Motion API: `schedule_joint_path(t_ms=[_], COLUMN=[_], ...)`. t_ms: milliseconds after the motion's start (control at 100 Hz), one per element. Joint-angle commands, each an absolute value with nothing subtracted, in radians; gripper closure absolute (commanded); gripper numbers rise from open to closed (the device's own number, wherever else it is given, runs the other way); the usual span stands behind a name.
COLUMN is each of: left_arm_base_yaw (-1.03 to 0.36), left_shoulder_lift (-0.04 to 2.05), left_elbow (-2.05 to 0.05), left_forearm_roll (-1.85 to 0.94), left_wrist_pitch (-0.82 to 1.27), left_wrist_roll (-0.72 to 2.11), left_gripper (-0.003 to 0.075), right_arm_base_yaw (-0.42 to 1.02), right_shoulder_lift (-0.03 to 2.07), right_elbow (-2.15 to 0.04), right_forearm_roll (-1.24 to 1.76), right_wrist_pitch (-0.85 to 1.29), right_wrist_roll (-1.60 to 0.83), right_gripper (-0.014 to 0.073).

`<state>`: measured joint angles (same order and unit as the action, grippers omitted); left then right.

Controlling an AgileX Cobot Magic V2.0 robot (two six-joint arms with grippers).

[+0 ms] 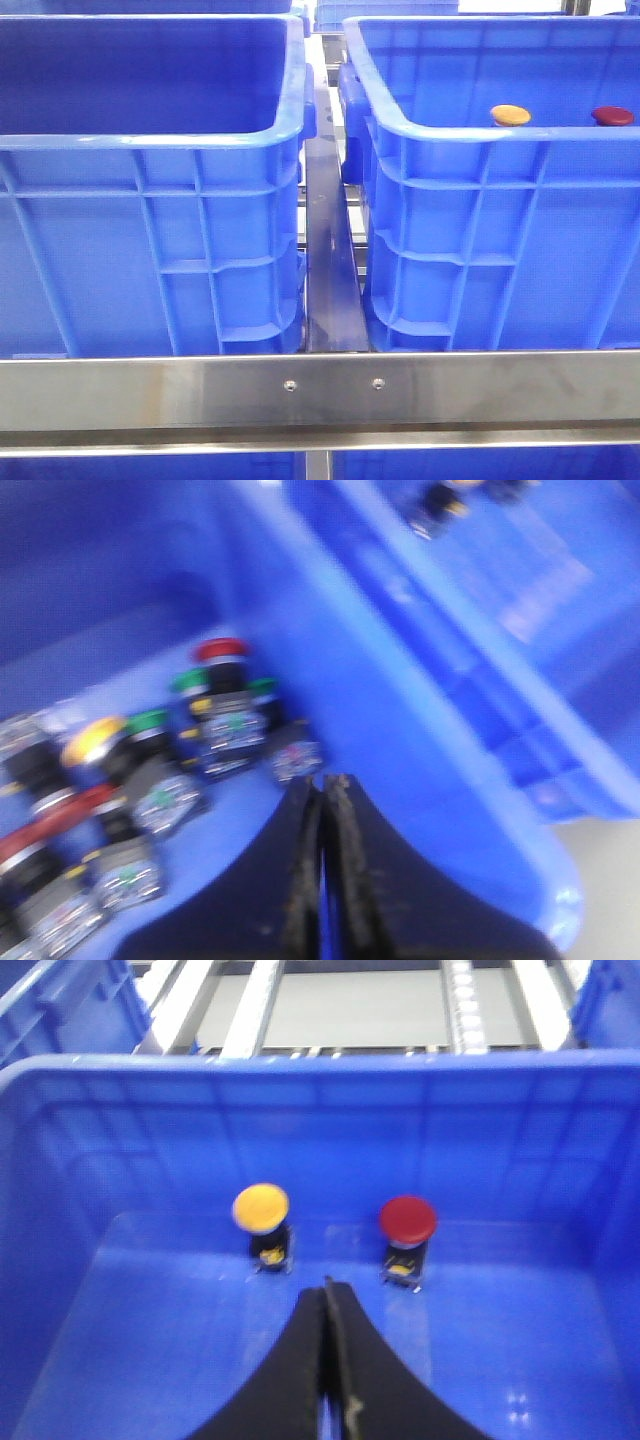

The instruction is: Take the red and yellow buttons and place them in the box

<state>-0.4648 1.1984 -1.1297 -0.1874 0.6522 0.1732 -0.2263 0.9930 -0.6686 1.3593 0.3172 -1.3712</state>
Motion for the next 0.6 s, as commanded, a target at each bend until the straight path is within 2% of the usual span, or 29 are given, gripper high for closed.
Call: schedule_joint_path(t_ms=[0, 310, 590], left_arm_base_yaw=[-0.462, -0.462, -0.462], left_shoulder_lift=[1.099, 0.825, 0.583], left_elbow=[-1.078, -0.764, -0.541], left_forearm_roll=[-0.151, -0.086, -0.086], left_wrist_pitch=[0.503, 0.270, 0.172], left_wrist_roll=[0.109, 0.036, 0.036], left_gripper=[0.0740, 0.0740, 0.0740], right_arm_base_yaw=[-0.216, -0.105, -0.089], right_shoulder_lift=[0.972, 0.861, 0.527], right_elbow=[-0.677, -0.607, -0.447], right_forearm_roll=[1.390, 1.390, 1.390], right_wrist_pitch=[0.335, 0.298, 0.263], right_wrist_roll=[-1.384, -1.400, -1.400], right_gripper=[0.0657, 0.0657, 0.0657])
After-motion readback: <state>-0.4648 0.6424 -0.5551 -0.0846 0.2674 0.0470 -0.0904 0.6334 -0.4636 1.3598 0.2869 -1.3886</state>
